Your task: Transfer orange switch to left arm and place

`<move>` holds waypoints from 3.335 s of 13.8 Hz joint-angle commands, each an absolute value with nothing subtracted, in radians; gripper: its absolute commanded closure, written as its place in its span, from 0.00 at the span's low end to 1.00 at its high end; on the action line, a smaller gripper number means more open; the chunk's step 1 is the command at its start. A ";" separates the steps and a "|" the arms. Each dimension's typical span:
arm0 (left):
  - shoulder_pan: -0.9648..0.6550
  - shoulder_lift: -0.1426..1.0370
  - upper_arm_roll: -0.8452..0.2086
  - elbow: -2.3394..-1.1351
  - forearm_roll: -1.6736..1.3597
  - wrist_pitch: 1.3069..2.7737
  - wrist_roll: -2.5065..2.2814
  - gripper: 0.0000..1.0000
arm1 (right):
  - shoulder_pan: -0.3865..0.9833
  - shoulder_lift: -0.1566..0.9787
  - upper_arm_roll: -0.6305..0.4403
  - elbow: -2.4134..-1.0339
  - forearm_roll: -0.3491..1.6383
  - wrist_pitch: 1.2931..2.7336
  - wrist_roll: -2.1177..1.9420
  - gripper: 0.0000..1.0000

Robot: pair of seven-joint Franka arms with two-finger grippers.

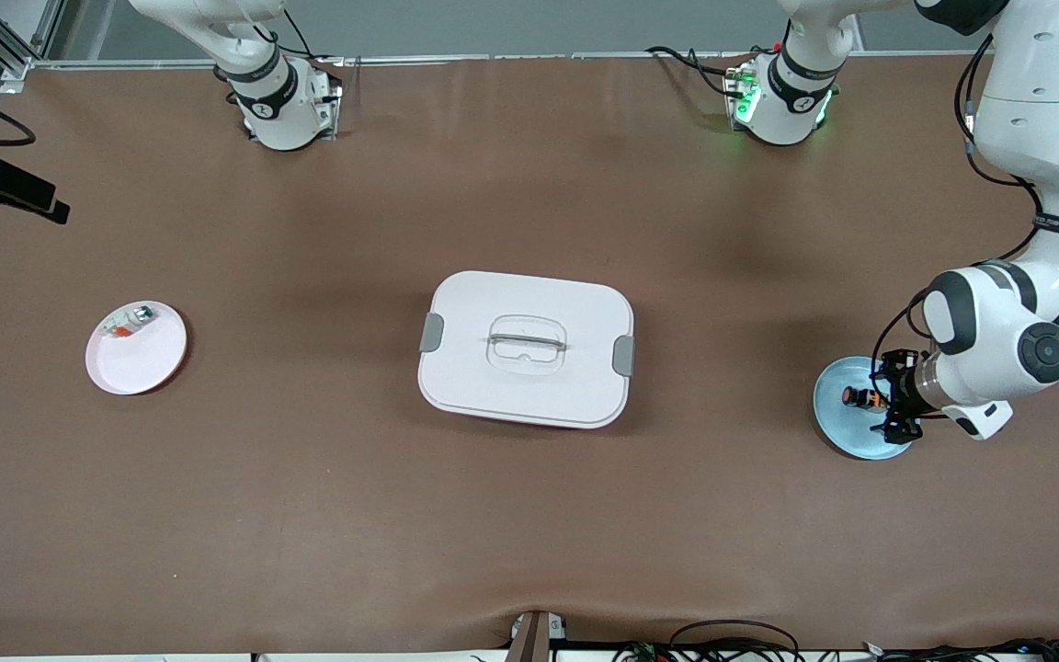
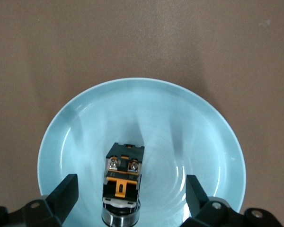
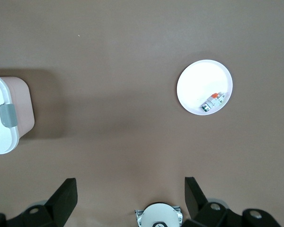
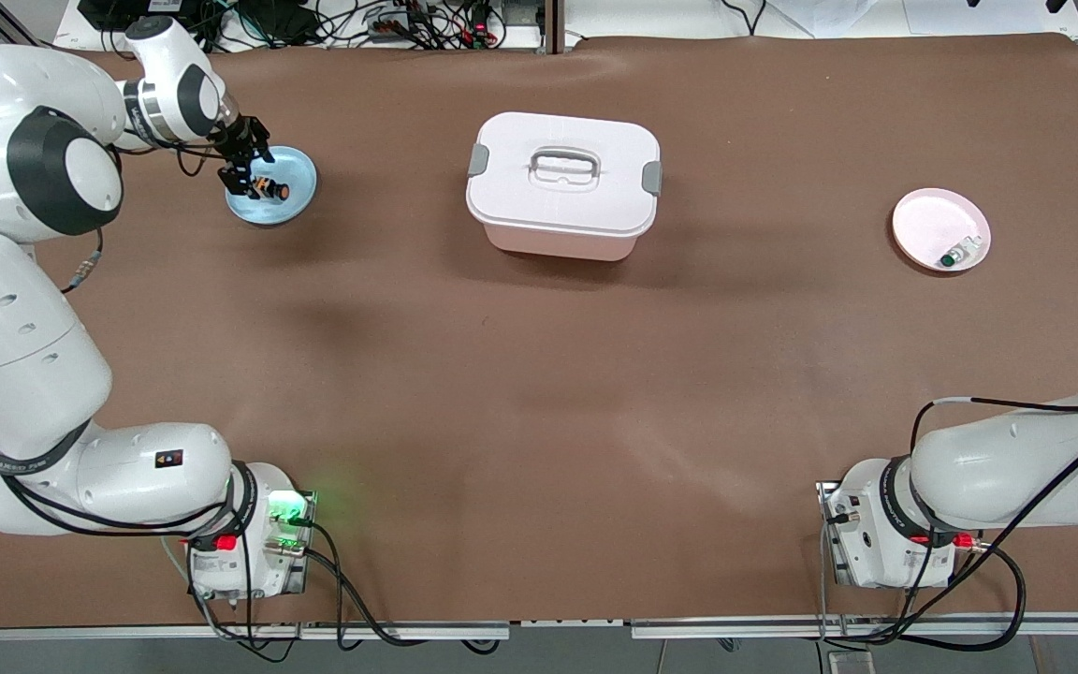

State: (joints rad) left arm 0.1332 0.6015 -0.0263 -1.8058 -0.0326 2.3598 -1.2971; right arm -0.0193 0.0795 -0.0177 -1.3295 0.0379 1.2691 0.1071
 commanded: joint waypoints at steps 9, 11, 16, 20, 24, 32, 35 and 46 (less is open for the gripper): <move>0.080 0.500 -0.032 -1.876 -0.153 2.350 -0.521 0.00 | -0.057 -0.008 0.023 -1.462 0.029 1.345 0.109 0.00; 0.068 0.500 -0.031 -1.884 -0.184 2.352 -0.337 0.00 | -0.054 -0.008 0.023 -1.462 0.031 1.347 0.109 0.00; 0.040 0.486 -0.028 -1.901 -0.233 2.376 -0.071 0.00 | -0.054 -0.008 0.021 -1.462 0.031 1.351 0.109 0.00; 0.022 0.480 -0.023 -1.901 -0.241 2.378 -0.054 0.00 | -0.054 -0.029 0.020 -1.491 0.032 1.351 0.109 0.00; -0.026 0.427 0.021 -1.861 -0.233 2.288 -0.055 0.00 | -0.051 -0.058 0.020 -1.531 0.032 1.377 0.109 0.00; 0.003 0.281 0.037 -1.841 -0.069 2.202 -0.045 0.00 | -0.052 -0.123 0.018 -1.621 0.057 1.433 0.112 0.00; 0.009 0.184 0.037 -1.841 -0.069 2.154 -0.047 0.00 | -0.049 -0.117 0.018 -1.605 0.055 1.427 0.110 0.00; 0.006 -0.119 -0.003 -1.893 -0.069 1.985 -0.080 0.00 | -0.043 -0.117 0.021 -1.594 0.020 1.474 0.098 0.00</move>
State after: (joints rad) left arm 0.0033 -0.0503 0.0144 -1.8480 -0.0852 2.0056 -0.0655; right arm -0.0326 -0.0984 0.0088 -1.5840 0.0370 1.4672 0.1062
